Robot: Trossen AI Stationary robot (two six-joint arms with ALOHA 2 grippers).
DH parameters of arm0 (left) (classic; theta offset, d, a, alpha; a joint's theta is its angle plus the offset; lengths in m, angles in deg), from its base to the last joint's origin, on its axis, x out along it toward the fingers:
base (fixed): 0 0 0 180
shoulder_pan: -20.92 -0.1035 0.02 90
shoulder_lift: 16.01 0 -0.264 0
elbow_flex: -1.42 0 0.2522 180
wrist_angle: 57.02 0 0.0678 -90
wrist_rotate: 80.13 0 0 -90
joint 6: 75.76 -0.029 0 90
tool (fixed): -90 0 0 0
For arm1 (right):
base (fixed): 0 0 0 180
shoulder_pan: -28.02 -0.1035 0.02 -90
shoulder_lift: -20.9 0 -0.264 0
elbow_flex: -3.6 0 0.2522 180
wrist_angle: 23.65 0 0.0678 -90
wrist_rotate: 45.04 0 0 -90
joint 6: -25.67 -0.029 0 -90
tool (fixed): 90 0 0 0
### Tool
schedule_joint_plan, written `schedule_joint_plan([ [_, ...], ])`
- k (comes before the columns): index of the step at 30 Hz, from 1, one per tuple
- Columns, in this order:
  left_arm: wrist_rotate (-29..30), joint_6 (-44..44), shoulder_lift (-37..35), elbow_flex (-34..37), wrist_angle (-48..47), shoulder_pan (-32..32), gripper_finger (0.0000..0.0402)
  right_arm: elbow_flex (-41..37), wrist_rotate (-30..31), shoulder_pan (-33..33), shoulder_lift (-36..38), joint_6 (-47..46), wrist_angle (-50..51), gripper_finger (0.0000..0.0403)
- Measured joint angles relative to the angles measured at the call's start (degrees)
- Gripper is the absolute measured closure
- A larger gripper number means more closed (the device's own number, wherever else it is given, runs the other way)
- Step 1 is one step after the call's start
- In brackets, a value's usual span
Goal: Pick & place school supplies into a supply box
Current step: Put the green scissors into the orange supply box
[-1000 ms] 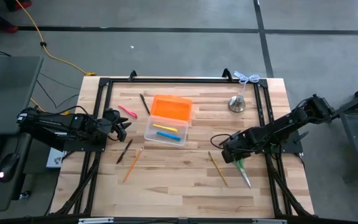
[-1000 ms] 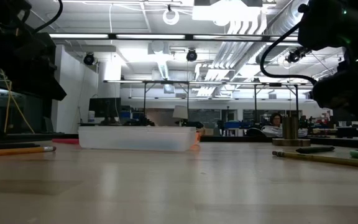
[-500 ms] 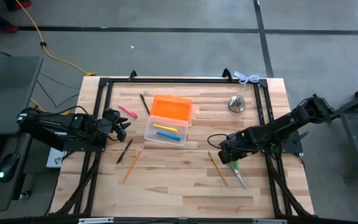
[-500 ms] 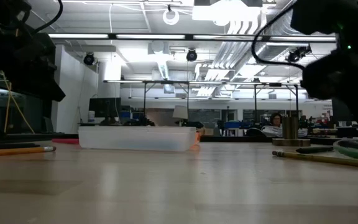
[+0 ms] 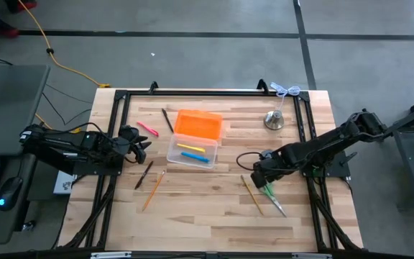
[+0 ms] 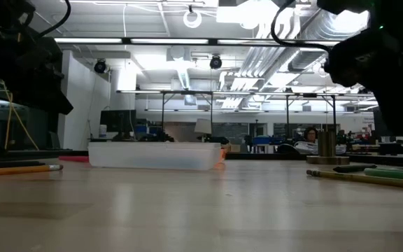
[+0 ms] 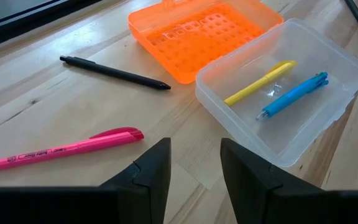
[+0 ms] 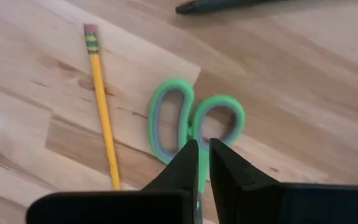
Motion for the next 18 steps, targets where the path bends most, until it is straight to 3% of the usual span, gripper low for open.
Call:
schedule_joint_plan([
  [6,-0.2,0.0,0.0,0.0,0.0,0.0,0.0231,0.0,-0.4,0.0,0.0,0.5,-1.0,0.0374],
  [18,-0.2,0.0,0.0,0.0,0.0,0.0,0.0231,0.0,0.3,0.0,-2.2,-0.1,4.2,0.0281],
])
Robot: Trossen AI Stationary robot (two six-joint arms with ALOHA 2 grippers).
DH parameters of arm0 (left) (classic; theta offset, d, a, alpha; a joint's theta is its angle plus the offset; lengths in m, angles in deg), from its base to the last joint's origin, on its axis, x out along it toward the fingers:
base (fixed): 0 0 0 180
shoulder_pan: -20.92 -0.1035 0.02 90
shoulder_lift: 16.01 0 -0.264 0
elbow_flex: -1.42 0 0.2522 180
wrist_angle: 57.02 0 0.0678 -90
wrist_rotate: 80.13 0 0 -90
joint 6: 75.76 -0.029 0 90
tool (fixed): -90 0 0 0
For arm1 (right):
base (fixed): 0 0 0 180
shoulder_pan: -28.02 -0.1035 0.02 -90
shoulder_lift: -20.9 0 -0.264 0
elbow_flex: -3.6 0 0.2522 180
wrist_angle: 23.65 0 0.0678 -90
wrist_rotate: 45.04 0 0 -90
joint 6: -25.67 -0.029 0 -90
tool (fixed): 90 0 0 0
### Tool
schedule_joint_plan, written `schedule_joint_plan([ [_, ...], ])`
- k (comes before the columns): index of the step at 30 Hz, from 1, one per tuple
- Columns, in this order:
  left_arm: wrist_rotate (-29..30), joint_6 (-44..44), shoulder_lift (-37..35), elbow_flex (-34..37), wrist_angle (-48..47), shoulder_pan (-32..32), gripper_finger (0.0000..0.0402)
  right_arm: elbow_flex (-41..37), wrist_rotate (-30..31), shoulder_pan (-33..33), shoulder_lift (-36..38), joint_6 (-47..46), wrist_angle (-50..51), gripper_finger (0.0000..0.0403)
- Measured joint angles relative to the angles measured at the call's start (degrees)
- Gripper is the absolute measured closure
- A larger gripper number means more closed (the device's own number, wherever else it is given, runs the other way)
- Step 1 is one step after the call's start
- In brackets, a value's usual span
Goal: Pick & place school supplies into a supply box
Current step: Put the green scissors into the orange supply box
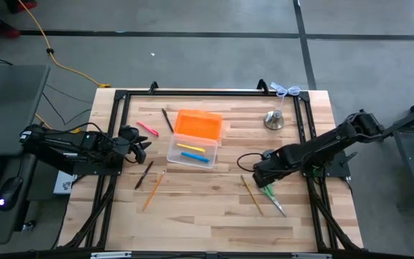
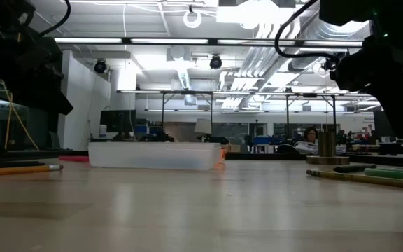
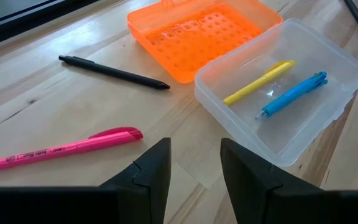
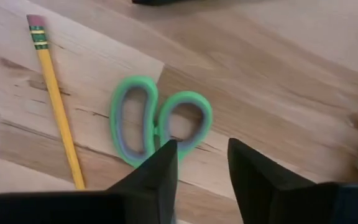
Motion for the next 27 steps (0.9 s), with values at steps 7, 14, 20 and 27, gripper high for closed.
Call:
schedule_joint_plan([
  [7,0.1,0.0,0.0,0.0,0.0,0.0,0.0231,0.0,-1.7,0.0,-5.9,1.1,-1.9,0.0268],
  [14,-0.1,0.0,0.0,0.0,0.0,0.0,0.0231,0.0,-1.6,1.0,-10.5,3.1,-2.5,0.0269],
  [20,-0.4,0.0,0.0,0.0,0.0,0.0,0.0231,0.1,-3.0,2.7,-14.1,5.6,-3.9,0.0269],
  [27,-0.8,0.0,0.0,0.0,0.0,0.0,0.0231,0.2,-4.5,3.9,-15.7,6.9,-4.6,0.0270],
])
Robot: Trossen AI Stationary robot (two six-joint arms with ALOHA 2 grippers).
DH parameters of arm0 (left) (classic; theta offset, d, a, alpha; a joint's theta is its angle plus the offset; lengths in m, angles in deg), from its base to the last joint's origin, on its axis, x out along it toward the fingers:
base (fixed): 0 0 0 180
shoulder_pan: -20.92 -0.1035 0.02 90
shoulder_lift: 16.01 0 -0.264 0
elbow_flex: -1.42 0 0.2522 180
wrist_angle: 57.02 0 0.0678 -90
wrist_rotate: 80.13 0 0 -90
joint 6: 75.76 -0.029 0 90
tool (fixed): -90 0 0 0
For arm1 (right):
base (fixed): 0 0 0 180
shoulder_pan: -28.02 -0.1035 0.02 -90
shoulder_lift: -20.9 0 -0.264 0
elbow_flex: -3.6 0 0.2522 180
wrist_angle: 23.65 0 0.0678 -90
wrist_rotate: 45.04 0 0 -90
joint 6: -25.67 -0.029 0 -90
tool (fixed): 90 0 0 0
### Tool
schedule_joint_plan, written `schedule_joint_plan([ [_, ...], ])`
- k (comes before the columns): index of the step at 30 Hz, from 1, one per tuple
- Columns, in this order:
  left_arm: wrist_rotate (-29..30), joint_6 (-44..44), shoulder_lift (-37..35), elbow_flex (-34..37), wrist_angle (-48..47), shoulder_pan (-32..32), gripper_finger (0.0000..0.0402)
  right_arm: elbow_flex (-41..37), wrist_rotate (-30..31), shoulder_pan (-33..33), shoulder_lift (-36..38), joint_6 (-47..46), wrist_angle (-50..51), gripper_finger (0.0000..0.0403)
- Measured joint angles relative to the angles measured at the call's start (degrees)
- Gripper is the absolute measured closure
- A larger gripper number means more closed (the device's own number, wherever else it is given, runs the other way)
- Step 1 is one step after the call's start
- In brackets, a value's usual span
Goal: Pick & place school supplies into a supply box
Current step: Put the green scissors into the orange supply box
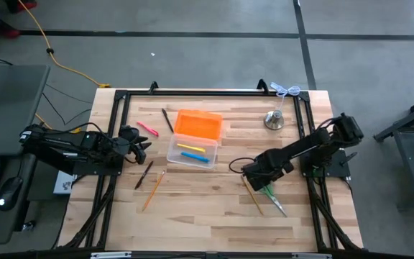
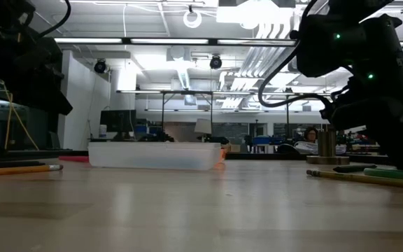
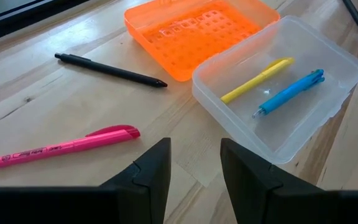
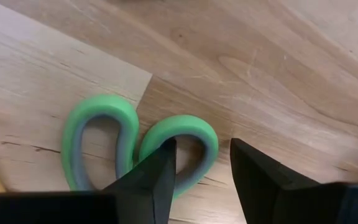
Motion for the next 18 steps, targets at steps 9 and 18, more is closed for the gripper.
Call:
schedule_joint_plan([
  [9,0.0,0.0,0.0,0.0,-0.1,0.0,0.0231,-0.1,0.8,0.2,-0.1,0.0,0.1,0.0331],
  [18,-0.1,0.0,0.0,0.0,-0.1,0.0,0.0231,-0.1,2.2,0.2,-0.1,0.7,1.7,0.0387],
])
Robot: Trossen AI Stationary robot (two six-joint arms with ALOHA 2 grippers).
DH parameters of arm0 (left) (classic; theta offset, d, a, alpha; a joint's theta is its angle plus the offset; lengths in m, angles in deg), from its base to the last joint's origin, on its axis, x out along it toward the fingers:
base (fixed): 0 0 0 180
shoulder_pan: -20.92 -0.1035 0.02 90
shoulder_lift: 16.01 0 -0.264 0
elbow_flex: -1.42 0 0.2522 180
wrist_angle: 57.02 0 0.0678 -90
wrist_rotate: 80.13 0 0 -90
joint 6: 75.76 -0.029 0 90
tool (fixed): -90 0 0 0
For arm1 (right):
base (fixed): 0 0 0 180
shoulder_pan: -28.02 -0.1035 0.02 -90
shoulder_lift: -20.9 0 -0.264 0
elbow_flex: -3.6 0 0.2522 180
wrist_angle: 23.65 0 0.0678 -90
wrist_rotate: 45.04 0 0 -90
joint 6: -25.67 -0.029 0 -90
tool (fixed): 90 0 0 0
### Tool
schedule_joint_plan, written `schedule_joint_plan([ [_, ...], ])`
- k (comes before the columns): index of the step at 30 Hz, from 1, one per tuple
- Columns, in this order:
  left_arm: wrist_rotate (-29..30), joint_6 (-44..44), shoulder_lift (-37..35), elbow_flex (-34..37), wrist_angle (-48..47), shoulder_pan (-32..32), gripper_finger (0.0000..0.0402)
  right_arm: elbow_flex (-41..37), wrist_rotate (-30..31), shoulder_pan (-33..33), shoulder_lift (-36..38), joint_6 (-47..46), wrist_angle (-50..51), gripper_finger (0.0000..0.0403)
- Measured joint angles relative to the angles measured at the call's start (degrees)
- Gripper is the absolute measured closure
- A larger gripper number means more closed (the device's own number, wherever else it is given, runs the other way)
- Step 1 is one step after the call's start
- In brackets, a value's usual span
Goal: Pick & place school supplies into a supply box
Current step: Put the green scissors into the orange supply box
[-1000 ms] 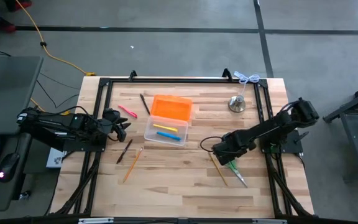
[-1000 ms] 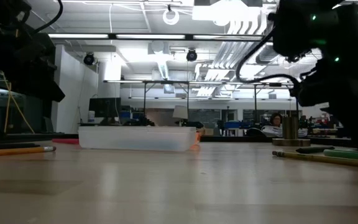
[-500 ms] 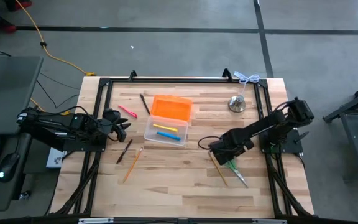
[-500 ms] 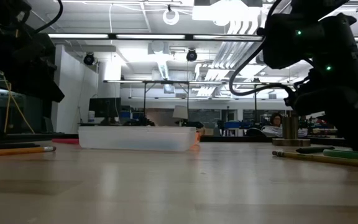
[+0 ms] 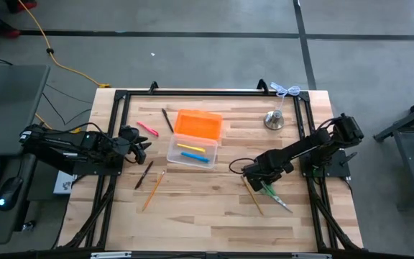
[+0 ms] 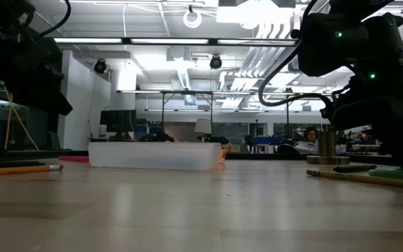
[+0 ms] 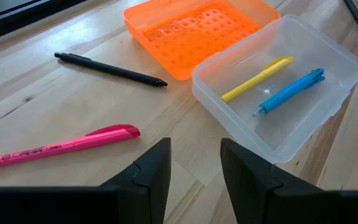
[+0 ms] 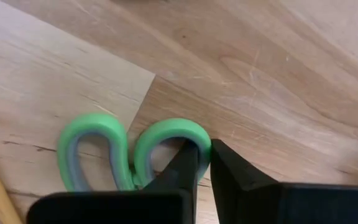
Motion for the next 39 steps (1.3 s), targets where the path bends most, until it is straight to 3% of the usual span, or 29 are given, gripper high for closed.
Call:
schedule_joint_plan([
  [11,0.0,0.0,0.0,0.0,0.0,0.0,0.0231,-0.1,-0.5,0.0,1.7,1.5,1.5,0.0399],
  [26,0.0,0.0,0.0,0.0,0.0,0.0,0.0231,-0.3,0.6,0.0,13.4,-0.6,4.4,0.0402],
  [39,0.0,0.0,0.0,0.0,0.1,0.0,0.0231,-0.2,9.0,0.0,24.7,-2.6,0.4,0.0403],
])
